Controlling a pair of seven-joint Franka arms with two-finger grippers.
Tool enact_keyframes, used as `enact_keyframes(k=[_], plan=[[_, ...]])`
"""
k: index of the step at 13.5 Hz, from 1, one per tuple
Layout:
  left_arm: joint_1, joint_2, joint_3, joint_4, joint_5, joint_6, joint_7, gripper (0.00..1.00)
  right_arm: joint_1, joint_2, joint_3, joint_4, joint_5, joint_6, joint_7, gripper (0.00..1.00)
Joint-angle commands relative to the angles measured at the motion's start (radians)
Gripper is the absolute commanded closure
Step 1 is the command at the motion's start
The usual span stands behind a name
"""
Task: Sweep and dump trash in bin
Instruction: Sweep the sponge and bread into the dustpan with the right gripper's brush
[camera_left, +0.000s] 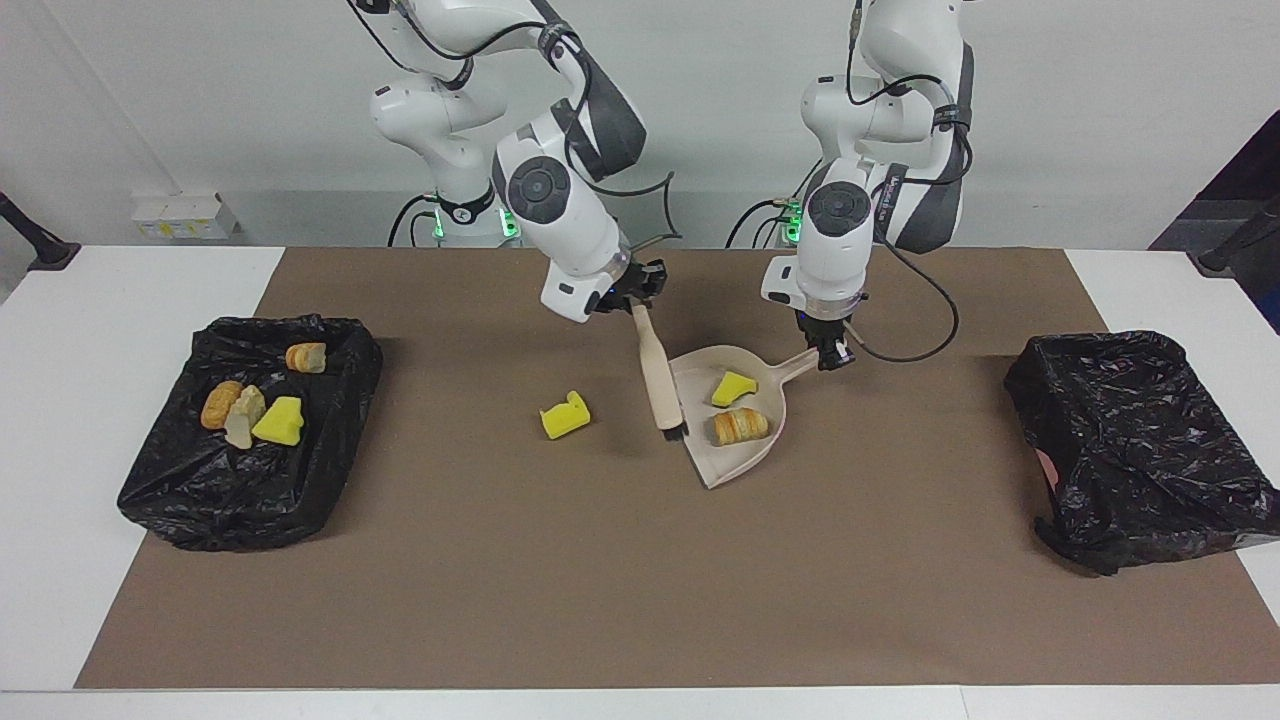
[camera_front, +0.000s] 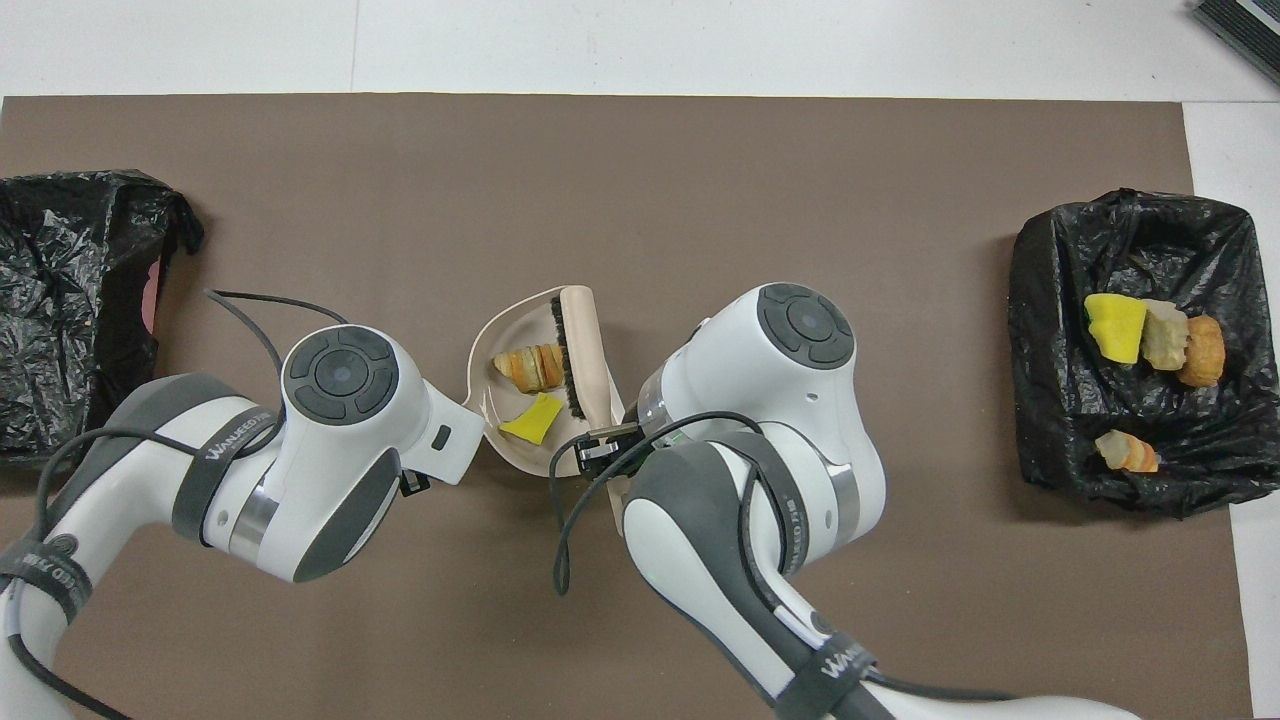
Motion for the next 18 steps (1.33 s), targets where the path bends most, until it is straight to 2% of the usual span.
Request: enact_keyframes(k=[1, 5, 9, 12, 14, 16, 18], plan=[[-0.025, -0.029, 0.011, -0.027, 0.005, -0.005, 0.017, 1.0, -0.051, -0.003, 0.005, 0.021, -0.129, -0.044, 0.055, 1.0], [-0.023, -0.028, 0.011, -0.027, 0.005, 0.003, -0.012, 1.0, -0.17, -0.012, 0.008, -0.016, -0.255, -0.041, 0.096, 1.0], [-0.023, -0.028, 0.009, -0.027, 0.003, 0.003, -0.027, 1.0, -0.174, -0.037, 0.011, -0.127, -0.263, 0.046, 0.122, 1.0], [-0.023, -0.028, 0.011, -0.027, 0.003, 0.003, -0.029, 1.0, -0.145, -0.031, 0.016, -0.198, -0.263, 0.133, 0.174, 1.0], [-0.022, -0.028, 0.009, -0.027, 0.003, 0.003, -0.029, 1.0, -0.079, -0.011, 0.016, -0.241, -0.261, 0.221, 0.212, 1.0], [-0.02, -0.028, 0.011, -0.027, 0.003, 0.003, -0.029, 1.0, -0.041, 0.037, 0.022, -0.24, -0.255, 0.248, 0.194, 1.0], [-0.018, -0.028, 0.009, -0.027, 0.003, 0.003, -0.03, 1.0, 0.033, 0.047, 0.022, -0.231, -0.238, 0.265, 0.165, 1.0]])
